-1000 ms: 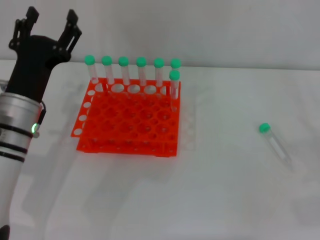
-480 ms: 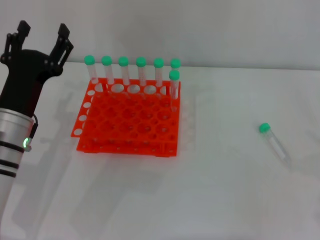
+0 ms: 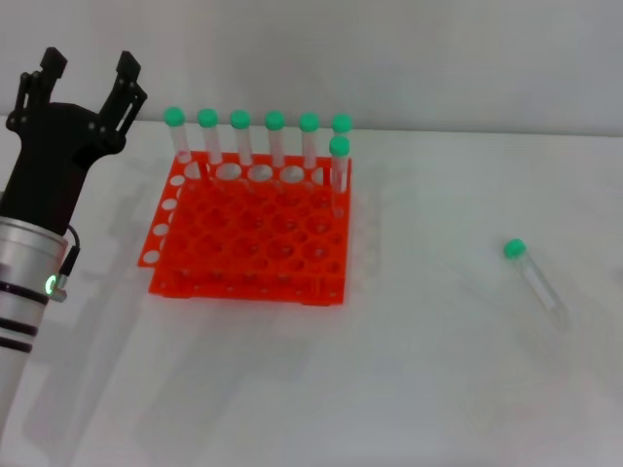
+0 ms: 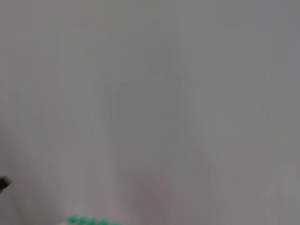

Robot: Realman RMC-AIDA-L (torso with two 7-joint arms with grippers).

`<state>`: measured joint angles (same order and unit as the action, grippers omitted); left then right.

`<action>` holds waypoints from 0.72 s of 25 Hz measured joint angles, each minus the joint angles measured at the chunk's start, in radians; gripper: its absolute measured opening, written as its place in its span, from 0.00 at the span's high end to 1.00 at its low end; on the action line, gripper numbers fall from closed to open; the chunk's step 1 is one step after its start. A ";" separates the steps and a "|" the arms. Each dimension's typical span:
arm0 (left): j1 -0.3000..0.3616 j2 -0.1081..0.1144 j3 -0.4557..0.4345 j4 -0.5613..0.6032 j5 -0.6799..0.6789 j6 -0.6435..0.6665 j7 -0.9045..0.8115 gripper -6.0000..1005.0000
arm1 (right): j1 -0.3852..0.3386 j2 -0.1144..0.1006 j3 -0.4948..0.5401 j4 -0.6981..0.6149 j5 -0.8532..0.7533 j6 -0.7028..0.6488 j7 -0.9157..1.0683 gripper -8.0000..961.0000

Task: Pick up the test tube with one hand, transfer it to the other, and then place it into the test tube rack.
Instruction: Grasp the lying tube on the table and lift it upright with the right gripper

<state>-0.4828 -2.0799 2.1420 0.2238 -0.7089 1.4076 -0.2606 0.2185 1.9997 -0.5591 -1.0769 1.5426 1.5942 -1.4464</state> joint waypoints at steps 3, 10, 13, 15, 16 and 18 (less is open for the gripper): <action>0.007 0.000 0.001 0.000 0.023 0.010 -0.017 0.14 | 0.003 0.001 -0.080 -0.141 -0.062 -0.007 0.132 0.15; 0.022 0.000 -0.005 -0.005 0.047 0.022 -0.035 0.14 | 0.013 0.002 -0.337 -0.429 -0.328 -0.165 0.485 0.15; 0.027 0.000 -0.002 -0.006 0.047 0.037 -0.035 0.14 | 0.024 0.002 -0.422 -0.513 -0.445 -0.212 0.616 0.15; 0.036 0.000 -0.002 -0.006 0.047 0.048 -0.035 0.14 | 0.039 0.003 -0.474 -0.564 -0.531 -0.223 0.707 0.15; 0.039 0.000 -0.003 -0.006 0.047 0.052 -0.035 0.14 | 0.050 0.003 -0.503 -0.589 -0.583 -0.225 0.758 0.15; 0.044 0.000 -0.005 -0.006 0.047 0.058 -0.035 0.14 | 0.075 0.004 -0.557 -0.617 -0.673 -0.223 0.838 0.15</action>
<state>-0.4383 -2.0801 2.1370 0.2177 -0.6619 1.4655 -0.2960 0.2937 2.0038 -1.1157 -1.6942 0.8695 1.3709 -0.6087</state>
